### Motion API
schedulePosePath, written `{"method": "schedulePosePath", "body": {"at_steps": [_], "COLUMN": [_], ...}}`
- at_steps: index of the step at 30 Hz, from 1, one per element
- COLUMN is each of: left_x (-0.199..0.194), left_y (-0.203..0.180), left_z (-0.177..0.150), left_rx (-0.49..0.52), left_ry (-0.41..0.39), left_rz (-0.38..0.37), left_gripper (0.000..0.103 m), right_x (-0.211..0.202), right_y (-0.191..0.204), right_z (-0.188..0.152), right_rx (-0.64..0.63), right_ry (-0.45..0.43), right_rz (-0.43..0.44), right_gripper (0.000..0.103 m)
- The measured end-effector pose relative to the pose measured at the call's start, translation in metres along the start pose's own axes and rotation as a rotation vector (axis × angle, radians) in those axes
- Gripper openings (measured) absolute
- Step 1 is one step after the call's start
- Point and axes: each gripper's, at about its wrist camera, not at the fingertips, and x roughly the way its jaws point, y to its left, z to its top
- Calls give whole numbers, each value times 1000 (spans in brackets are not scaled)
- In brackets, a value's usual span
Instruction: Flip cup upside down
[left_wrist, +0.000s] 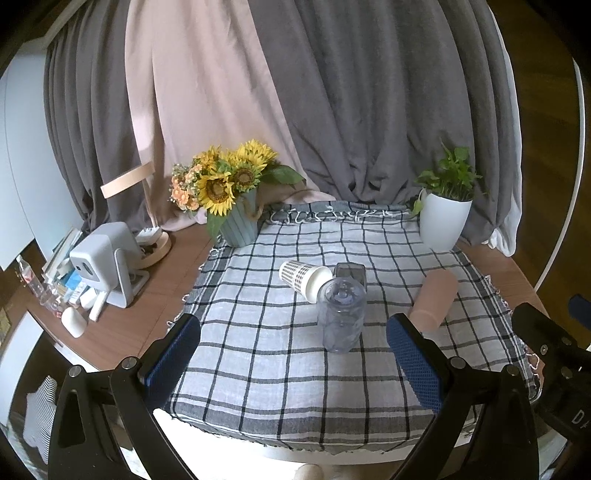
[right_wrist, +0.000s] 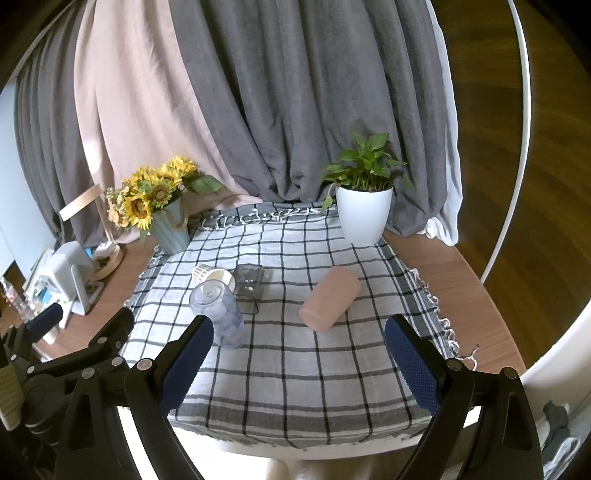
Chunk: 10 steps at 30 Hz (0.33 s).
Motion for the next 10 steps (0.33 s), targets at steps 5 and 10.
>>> {"method": "schedulePosePath", "body": {"at_steps": [5,10], "left_x": [0,-1], "left_y": [0,-1], "left_z": [0,1], "left_rx": [2,4], "left_ry": [-1,-1], "left_rz": [-3,-4], "left_gripper": [103,103], "right_x": [0,0], "right_y": [-1,-2], "right_z": [0,0], "right_rx": [-5,-6], "right_ry": [3,4], "right_rz": [1,0], "right_gripper": [94,94]}}
